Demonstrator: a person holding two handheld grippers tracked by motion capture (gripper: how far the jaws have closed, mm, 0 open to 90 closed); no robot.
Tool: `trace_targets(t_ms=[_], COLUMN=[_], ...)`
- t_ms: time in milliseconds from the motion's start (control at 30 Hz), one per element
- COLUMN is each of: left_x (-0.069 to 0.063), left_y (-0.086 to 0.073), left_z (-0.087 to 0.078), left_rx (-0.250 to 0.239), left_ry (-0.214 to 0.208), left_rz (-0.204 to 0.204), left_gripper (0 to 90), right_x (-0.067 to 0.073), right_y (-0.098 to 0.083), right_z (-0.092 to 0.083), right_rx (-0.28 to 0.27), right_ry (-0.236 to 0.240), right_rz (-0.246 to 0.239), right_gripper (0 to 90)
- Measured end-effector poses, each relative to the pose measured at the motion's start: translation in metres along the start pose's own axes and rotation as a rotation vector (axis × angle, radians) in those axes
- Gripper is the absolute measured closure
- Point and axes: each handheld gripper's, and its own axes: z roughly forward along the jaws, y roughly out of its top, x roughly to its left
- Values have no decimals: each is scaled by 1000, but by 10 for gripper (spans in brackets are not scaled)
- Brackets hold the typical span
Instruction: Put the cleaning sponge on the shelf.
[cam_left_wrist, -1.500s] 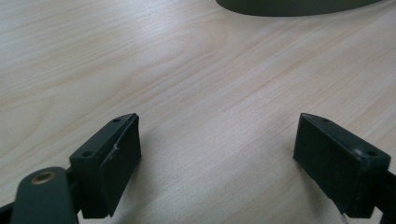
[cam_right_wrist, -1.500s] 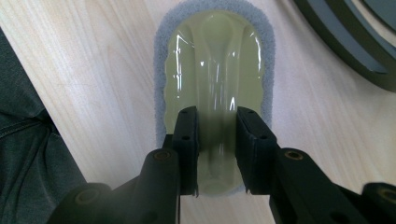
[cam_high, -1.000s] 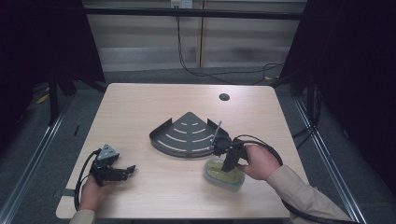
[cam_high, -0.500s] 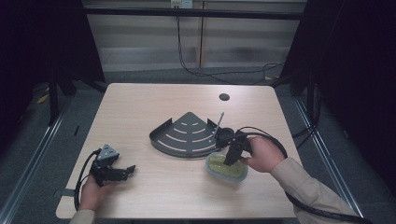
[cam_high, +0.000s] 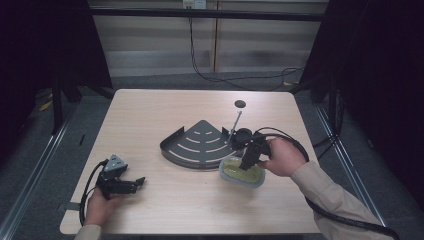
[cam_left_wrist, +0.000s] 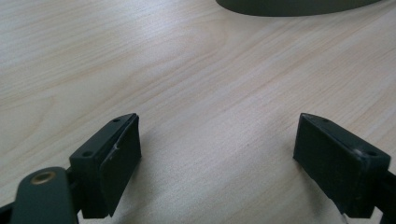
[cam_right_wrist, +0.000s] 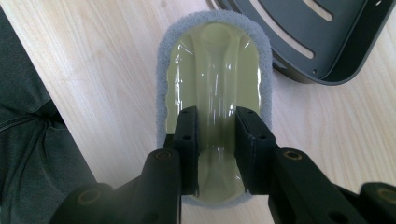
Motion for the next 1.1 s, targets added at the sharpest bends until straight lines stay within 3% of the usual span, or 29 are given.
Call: trace_targets(t_ms=[1100], left_x=[0], left_y=[0], left_z=[0], left_rx=[-1], left_ry=[-1], left_rz=[2], left_gripper=[141], right_x=[-25], right_y=[21], right_z=[-15], right_rx=[-8], right_ry=[-28], right_rz=[41], right_gripper=[717])
